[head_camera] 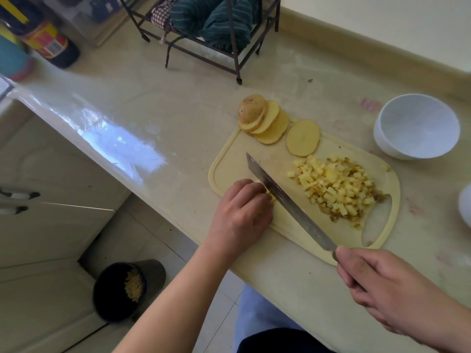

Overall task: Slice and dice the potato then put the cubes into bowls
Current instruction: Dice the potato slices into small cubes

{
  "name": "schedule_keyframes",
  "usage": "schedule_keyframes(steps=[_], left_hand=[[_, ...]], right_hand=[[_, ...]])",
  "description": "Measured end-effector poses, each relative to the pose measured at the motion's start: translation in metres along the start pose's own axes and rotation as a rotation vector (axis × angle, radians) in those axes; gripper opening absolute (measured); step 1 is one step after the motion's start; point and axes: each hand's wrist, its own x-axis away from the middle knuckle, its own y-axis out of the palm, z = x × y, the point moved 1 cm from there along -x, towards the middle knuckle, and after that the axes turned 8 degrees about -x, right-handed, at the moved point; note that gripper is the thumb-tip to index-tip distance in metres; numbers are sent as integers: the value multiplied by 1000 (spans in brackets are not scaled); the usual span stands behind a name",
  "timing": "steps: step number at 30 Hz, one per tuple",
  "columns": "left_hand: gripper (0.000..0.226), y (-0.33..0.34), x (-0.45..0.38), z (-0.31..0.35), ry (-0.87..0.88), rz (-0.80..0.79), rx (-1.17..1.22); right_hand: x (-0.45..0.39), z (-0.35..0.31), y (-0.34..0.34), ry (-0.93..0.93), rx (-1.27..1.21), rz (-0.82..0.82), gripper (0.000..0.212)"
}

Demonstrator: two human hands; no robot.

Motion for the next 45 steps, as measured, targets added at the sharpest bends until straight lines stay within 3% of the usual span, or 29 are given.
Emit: schedule_keyframes(steps=[4,8,18,24,28,37,45], left_hand=[[2,-1,-1,-1,8,-17,8],[2,0,0,-2,9,-17,9],[9,-2,-2,-1,-13,-18,16],[4,-2,-5,0,-16,-28,21],[7,-3,-4,-1,-18,-31,15],[2,-5,-4,0,-28,-30,19],[2,-10,3,-1,-5,-35,-11]], right_hand=[[1,1,0,-18,16,5,71],[4,5,-3,-1,38,23,87],[0,3,-4,-43,224,48,85],[-19,-7,9,-133,257,61,57],[-22,-1,9,-160,251,92,64],[-8,-5,-4,-40,114,127,51],[-3,-8,-2,-35,107,3,56]])
